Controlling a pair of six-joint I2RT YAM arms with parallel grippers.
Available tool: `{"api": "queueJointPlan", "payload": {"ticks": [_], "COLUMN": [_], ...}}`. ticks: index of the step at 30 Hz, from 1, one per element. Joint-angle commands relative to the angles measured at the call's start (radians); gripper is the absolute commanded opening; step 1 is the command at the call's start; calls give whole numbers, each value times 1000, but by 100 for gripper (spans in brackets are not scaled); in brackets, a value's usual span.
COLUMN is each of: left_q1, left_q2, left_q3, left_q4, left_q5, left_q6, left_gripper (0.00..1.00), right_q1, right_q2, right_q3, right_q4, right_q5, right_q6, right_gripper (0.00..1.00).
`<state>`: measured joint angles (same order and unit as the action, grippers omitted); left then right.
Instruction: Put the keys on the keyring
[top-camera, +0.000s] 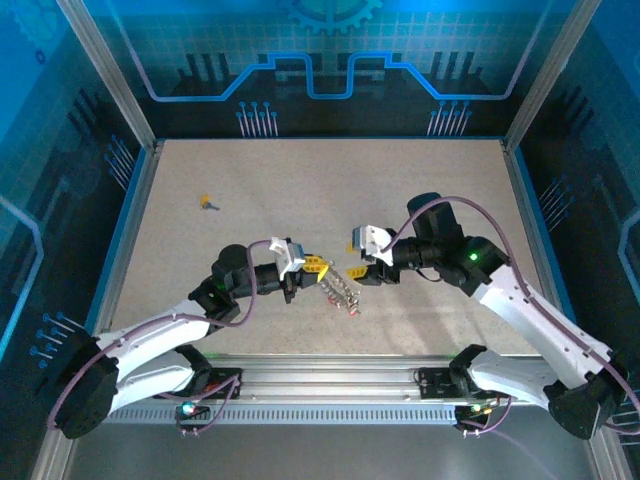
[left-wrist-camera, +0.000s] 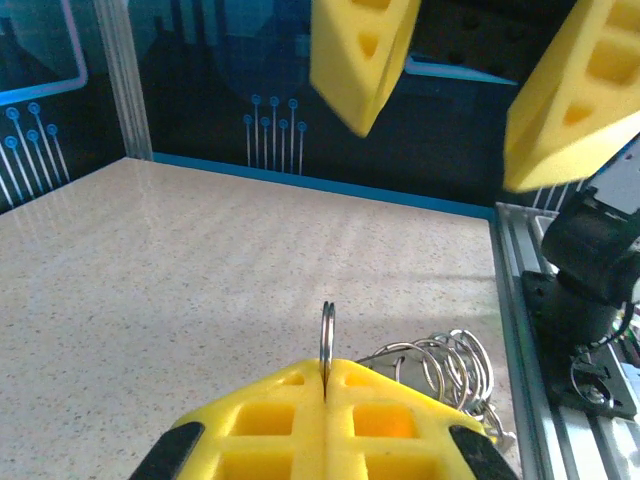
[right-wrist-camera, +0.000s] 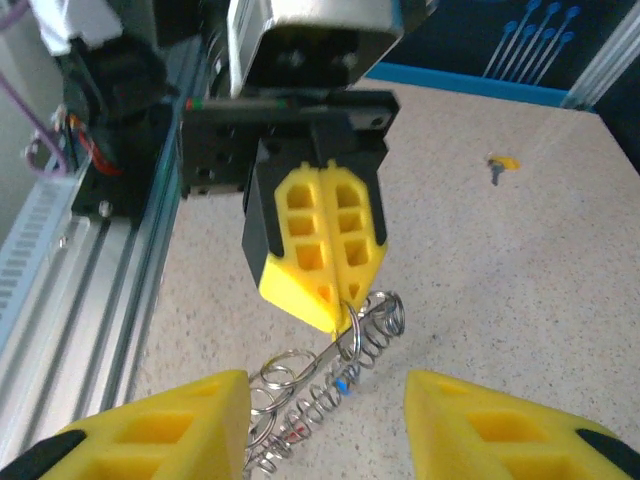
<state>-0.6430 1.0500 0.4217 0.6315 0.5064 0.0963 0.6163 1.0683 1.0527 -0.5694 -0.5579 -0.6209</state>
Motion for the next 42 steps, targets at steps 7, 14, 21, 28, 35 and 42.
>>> {"api": "queueJointPlan", "payload": {"ticks": [7,14,21,28,35,42], "left_q1": [9,9,9,9,9,19], "left_q2": [0,3,11,13,-7,-167], "left_q3": [50,49,50,57,61,91], "left_q4": [69,80,86,85,37,-318], "left_q5": [90,113,146,142,155,91], "left_q6": [33,46,60,71,110,275], "left_gripper": [0,0,0,0,0,41], "right_q1": [61,72,77,105,124,94], "right_q2": [100,127,125,158,180,83], "right_q3": [67,66,47,60,86,-14], "right_q4": [-108,-60,-29,-58,-96,134], "right_q5": [28,53,65,65,61,-50], "right_q6": [-198,-187,-165,-175,-195,-39], "right_gripper": [42,35,40,38,0,0]}}
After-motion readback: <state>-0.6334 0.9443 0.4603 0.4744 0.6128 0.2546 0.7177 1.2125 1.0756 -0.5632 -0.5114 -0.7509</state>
